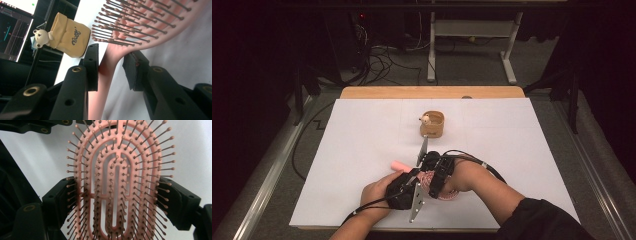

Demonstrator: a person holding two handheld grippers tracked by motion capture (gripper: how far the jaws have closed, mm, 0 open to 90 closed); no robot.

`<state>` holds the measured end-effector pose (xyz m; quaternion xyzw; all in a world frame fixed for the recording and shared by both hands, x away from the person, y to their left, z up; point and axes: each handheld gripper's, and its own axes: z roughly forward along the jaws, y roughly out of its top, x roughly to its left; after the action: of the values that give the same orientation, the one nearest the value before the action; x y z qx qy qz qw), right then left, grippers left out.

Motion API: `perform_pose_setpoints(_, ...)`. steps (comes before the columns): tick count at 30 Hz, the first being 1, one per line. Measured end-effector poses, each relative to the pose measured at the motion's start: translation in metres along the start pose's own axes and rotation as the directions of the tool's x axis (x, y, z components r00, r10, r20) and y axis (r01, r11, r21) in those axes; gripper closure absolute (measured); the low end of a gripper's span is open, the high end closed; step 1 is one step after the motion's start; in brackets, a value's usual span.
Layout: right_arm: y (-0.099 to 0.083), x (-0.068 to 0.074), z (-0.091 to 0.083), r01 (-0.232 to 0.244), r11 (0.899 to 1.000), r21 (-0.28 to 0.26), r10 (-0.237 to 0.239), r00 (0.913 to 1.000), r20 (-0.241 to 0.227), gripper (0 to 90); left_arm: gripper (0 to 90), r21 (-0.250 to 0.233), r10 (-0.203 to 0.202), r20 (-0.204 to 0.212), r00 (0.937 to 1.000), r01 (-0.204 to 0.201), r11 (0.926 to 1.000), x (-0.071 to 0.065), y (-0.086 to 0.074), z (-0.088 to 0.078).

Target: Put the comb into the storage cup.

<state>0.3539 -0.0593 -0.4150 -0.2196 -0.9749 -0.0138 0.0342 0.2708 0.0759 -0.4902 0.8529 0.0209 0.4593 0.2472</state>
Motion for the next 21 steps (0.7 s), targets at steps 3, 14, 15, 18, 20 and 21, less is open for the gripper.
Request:
perform_pose_setpoints(3,0.0,0.0,-0.001,-0.001,1.0,-0.001,0.001,1.0,0.0,20.8,68.5,0.003,0.007,-0.014,0.9999,-0.007,1.0,-0.001,0.001,0.0)
perform_pose_setpoints(14,-0.002,-0.001,-0.009,0.0,1.0,-0.009,0.0,1.0,-0.003,20.4,76.0,0.016,0.054,-0.051,0.9973,-0.053,0.9985,-0.004,0.002,0.001)
perform_pose_setpoints(15,-0.002,-0.001,-0.011,0.002,1.0,-0.011,-0.002,1.0,-0.005,20.4,76.4,0.019,0.068,-0.066,0.9955,-0.067,0.9976,-0.004,0.003,0.0)
perform_pose_setpoints(18,-0.002,-0.001,-0.013,-0.007,1.0,-0.014,0.007,0.9999,-0.012,20.3,77.5,0.012,0.069,-0.07,0.9951,-0.069,0.9976,-0.005,0.003,0.0)
perform_pose_setpoints(20,-0.002,-0.001,-0.015,-0.011,1.0,-0.013,0.011,0.9999,-0.013,20.2,78.3,0.013,0.073,-0.073,0.9947,-0.073,0.9973,-0.005,0.003,0.0)
perform_pose_setpoints(21,-0.002,-0.001,-0.016,-0.013,1.0,-0.011,0.012,0.9998,-0.013,20.2,78.4,0.015,0.074,-0.073,0.9946,-0.074,0.9972,-0.004,0.003,0.0)
